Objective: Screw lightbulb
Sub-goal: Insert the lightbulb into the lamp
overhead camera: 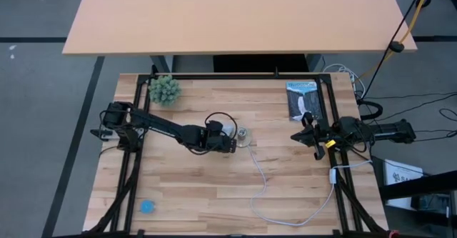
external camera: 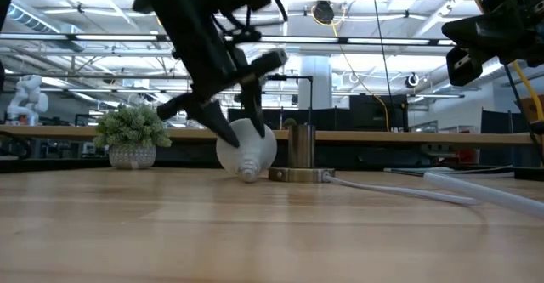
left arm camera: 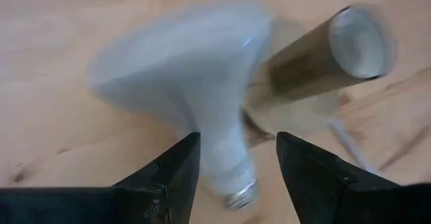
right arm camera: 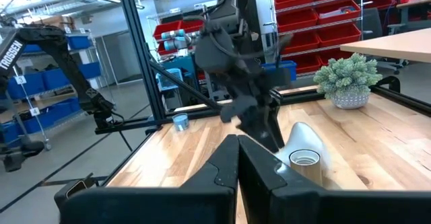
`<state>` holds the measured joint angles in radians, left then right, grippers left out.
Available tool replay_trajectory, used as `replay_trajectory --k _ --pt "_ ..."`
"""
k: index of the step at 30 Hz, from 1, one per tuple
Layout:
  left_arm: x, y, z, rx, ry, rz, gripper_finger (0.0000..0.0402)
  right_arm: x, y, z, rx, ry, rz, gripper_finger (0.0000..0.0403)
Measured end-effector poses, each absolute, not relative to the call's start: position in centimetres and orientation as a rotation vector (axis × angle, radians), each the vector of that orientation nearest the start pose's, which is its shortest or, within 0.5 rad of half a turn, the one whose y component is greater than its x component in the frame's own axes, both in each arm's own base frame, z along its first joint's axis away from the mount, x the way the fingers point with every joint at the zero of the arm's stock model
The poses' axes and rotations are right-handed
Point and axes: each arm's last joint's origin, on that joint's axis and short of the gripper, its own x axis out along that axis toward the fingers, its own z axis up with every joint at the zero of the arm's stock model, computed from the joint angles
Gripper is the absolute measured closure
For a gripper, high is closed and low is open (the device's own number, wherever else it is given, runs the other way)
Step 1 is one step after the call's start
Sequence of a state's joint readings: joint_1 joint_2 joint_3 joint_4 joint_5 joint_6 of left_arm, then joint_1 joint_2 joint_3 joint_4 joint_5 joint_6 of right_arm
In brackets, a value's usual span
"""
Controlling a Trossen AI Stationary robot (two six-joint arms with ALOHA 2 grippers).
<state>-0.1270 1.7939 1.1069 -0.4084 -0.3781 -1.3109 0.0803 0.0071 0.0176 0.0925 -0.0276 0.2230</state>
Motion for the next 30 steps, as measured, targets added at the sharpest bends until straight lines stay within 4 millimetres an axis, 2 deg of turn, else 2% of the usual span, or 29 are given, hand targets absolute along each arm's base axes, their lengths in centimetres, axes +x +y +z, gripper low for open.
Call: replay_trajectory --k 6,14,23,30 --pt "35.1 -3.0 13.8 -0.925 0.857 0.886 0.02 9.6 0.9 17.8 0.225 -0.09 0.119 0.0403" --pt "34.9 -2.2 13.8 -0.902 0.905 0.884 0.02 9.6 0.9 17.8 0.225 -0.09 0.118 0.0403" --pt "34.8 -0.1 14.0 -0.75 0.98 0.803 0.02 9.6 0.9 17.8 0.225 -0.09 0.119 0.0403" --pt "34.4 1.2 13.9 -0.666 0.998 0.852 0.02 9.6 0.9 17.8 0.225 -0.09 0.118 0.0403"
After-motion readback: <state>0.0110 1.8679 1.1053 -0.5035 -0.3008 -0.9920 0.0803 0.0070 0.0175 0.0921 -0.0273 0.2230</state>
